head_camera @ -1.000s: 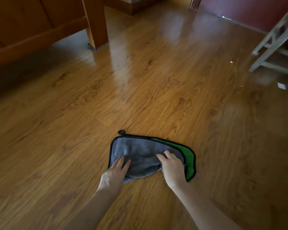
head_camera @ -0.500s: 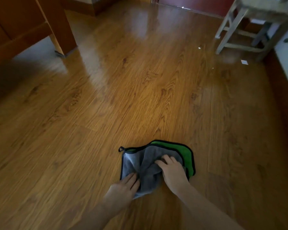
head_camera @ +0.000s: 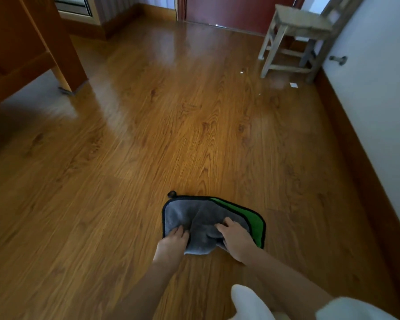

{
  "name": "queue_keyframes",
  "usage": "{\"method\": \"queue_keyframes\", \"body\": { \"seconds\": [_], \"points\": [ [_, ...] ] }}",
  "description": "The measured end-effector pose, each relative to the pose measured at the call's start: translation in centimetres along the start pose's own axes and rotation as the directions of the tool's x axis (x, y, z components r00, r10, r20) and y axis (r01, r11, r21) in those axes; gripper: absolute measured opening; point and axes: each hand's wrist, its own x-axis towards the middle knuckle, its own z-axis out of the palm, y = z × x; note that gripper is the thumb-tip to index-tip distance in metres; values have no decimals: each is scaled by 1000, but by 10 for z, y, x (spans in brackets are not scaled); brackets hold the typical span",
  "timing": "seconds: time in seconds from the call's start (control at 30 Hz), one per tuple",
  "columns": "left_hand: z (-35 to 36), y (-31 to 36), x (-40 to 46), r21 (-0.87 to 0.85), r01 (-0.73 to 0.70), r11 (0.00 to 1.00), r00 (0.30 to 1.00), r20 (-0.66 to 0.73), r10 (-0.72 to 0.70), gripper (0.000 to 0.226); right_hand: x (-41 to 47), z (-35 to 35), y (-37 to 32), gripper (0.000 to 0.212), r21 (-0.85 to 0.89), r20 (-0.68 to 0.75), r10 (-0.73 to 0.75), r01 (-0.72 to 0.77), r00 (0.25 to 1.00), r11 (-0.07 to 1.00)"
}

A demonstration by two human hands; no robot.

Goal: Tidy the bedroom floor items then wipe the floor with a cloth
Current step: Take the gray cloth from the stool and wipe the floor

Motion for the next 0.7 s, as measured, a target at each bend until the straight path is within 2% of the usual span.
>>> {"method": "queue_keyframes", "body": {
  "seconds": [0.13,0.23,0.33,0.4,0.47,0.5,0.6,0.7],
  "points": [
    [11,-9,-12,-104,-20,994,998,56,26,92,-5,-26,3,50,-90,176,-124,141,977,986],
    [20,-15,-6,-131,-18,991,997,67,27,109,-1,-34,12,53,-114,186,-194,217,963,969],
    [12,-16,8,-93,-36,995,997,65,42,108,11,-18,25,50,-106,79,-198,206,977,973],
    [2,-16,22,-29,-62,998,998,25,63,97,24,-4,38,47,-124,-90,-242,231,966,965],
    [-6,-21,44,45,-94,995,995,-36,95,86,42,3,51,53,-134,-198,-292,269,936,954],
    [-8,-25,58,90,-101,991,993,-53,106,92,52,3,56,57,-120,-237,-302,280,923,952],
    [-21,-29,105,187,-71,980,997,-11,74,137,80,-9,76,56,-110,-332,-314,294,890,949],
    [-32,-24,145,223,-2,975,998,61,-12,126,107,-27,89,47,-158,-381,-302,260,874,953]
  ]
}}
